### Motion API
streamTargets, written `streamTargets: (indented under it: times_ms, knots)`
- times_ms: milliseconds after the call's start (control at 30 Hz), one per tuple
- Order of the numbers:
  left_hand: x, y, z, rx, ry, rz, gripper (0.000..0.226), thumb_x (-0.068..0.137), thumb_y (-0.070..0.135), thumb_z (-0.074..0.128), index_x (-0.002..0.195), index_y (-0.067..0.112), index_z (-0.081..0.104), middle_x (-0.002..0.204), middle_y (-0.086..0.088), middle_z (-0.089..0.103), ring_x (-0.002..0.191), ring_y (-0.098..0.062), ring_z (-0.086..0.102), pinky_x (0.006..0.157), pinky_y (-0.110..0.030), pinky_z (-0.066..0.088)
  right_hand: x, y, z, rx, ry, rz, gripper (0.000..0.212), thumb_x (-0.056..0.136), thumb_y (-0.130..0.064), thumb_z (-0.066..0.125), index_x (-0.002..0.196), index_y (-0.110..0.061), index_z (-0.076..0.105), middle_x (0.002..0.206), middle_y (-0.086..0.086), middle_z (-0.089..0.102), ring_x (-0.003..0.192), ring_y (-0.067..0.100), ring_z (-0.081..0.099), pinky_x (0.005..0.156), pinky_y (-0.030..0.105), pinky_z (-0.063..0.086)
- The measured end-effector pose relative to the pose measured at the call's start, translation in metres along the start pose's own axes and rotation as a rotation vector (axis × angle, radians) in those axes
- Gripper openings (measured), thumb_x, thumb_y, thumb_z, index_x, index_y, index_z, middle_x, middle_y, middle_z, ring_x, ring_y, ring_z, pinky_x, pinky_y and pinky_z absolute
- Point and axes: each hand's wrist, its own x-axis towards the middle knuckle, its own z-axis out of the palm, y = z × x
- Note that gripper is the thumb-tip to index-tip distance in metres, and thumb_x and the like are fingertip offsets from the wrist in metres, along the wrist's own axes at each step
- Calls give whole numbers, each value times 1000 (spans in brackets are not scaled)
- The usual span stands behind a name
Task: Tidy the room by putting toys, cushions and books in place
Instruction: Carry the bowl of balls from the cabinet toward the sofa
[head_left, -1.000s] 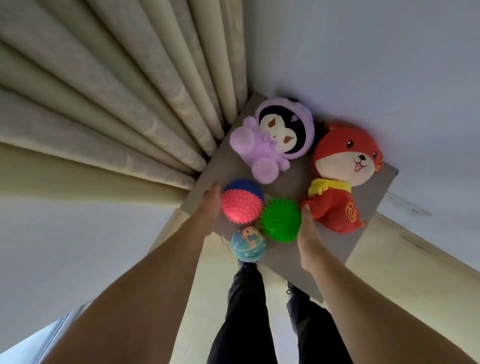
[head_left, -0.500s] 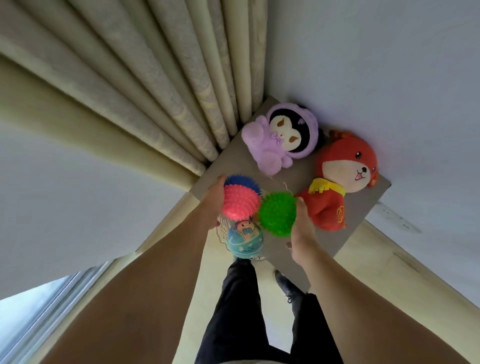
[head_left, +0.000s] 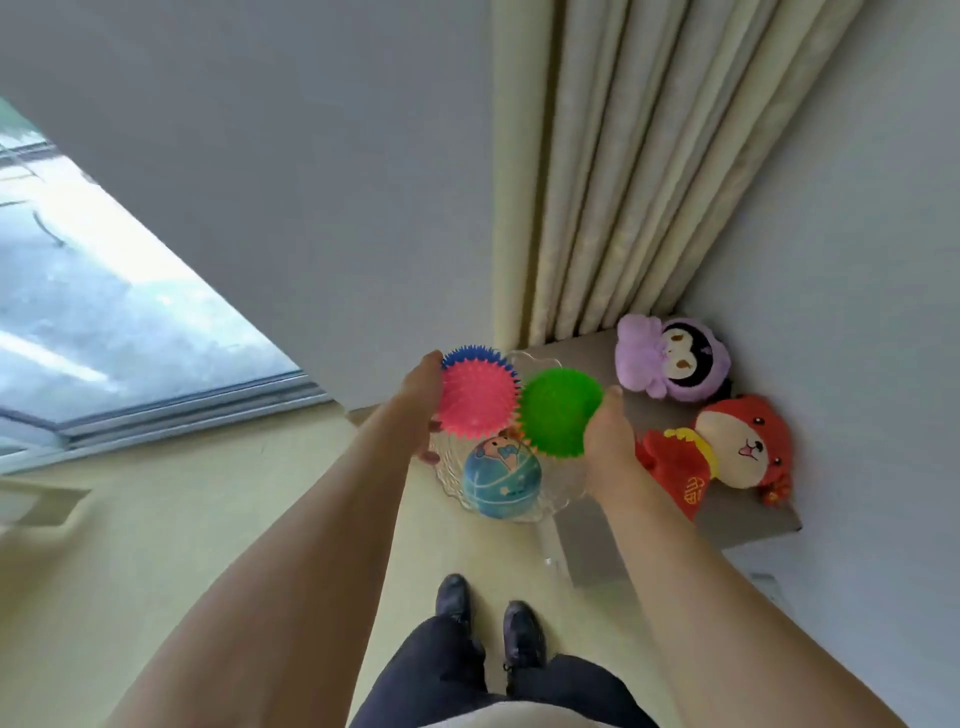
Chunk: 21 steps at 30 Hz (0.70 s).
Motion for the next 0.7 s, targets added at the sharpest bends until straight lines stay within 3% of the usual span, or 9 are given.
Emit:
streamTargets:
  times_ms: [67, 167, 233, 333, 433, 567, 633, 700]
  knots:
    - [-19, -23, -33, -63, 33, 18, 53, 95, 56, 36, 131, 20, 48, 128, -10, 54, 115, -31, 52, 102, -66, 35, -33, 1, 17, 0, -69, -36, 66, 100, -57, 23, 135, -9, 52, 128, 6, 55, 119, 27, 55, 104, 43, 43]
    - [-44, -58, -84, -139, 55, 65, 57, 94, 59, 35, 130, 17, 51, 125, -11, 56, 111, -29, 53, 96, -58, 40, -76, 15, 49, 2, -97, -55, 61, 101, -53, 23, 133, -10, 53, 132, 7, 55, 117, 26, 57, 104, 43, 45]
    - [-58, -85, -123, -202, 89, 83, 58, 95, 59, 33, 129, 17, 53, 124, -10, 57, 110, -28, 53, 94, -54, 40, -88, 37, 75, 6, -207, -107, 64, 93, -64, 22, 121, -18, 57, 130, 7, 59, 112, 25, 60, 101, 45, 48]
    - [-82, -122, -174, -269, 124, 102, 56, 94, 59, 33, 123, 18, 57, 120, -8, 59, 109, -27, 53, 95, -51, 41, -89, 75, 115, -68, -221, -162, 81, 66, -75, 23, 109, -19, 62, 122, 8, 65, 102, 28, 65, 93, 48, 52]
    - [-117, -164, -236, -348, 178, 133, 51, 94, 58, 32, 115, 21, 59, 121, -5, 60, 111, -27, 52, 94, -49, 41, -157, 101, 156, -178, -260, -240, 55, 74, -50, 24, 93, -13, 60, 118, 15, 63, 103, 33, 63, 92, 48, 52]
    - [-156, -229, -326, -441, 271, 150, 55, 95, 62, 26, 118, 23, 57, 119, -2, 59, 107, -24, 51, 86, -42, 38, -271, 149, 202, -214, -365, -238, 40, 78, -40, 29, 76, -14, 59, 101, 13, 67, 92, 32, 67, 83, 51, 57]
    - [-181, -264, -375, -486, 321, 139, 57, 95, 63, 24, 116, 22, 58, 112, -2, 61, 96, -20, 52, 80, -36, 39, -322, 182, 228, -229, -433, -236, 37, 81, -38, 33, 78, -13, 61, 95, 11, 66, 90, 31, 67, 82, 52, 57]
    - [-205, -298, -424, -524, 376, 151, 56, 96, 63, 23, 109, 22, 59, 99, 0, 63, 84, -17, 54, 71, -30, 40, -353, 216, 257, -212, -530, -235, 43, 77, -44, 36, 89, -13, 63, 107, 9, 67, 101, 32, 65, 92, 52, 53]
